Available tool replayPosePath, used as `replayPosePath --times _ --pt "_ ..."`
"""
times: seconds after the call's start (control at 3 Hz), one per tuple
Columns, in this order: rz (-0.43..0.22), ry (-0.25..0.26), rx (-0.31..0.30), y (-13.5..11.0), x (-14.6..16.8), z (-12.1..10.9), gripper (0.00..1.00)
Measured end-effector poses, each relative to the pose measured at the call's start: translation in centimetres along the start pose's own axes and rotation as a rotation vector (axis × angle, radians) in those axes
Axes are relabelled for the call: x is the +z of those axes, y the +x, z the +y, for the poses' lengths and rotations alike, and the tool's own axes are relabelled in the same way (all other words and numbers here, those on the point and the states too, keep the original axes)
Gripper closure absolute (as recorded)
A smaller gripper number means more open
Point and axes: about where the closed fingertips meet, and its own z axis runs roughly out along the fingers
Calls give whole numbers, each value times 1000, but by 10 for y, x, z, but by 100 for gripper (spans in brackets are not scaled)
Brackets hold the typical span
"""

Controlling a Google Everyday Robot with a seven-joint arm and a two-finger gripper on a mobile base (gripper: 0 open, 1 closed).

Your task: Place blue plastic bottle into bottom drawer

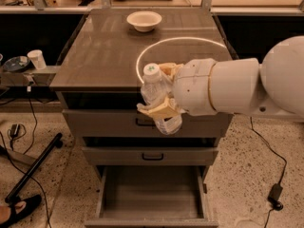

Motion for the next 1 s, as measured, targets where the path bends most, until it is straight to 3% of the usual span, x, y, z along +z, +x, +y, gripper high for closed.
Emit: replayPosePath --times 1.0 --pt "22 -13 20 23 7 18 100"
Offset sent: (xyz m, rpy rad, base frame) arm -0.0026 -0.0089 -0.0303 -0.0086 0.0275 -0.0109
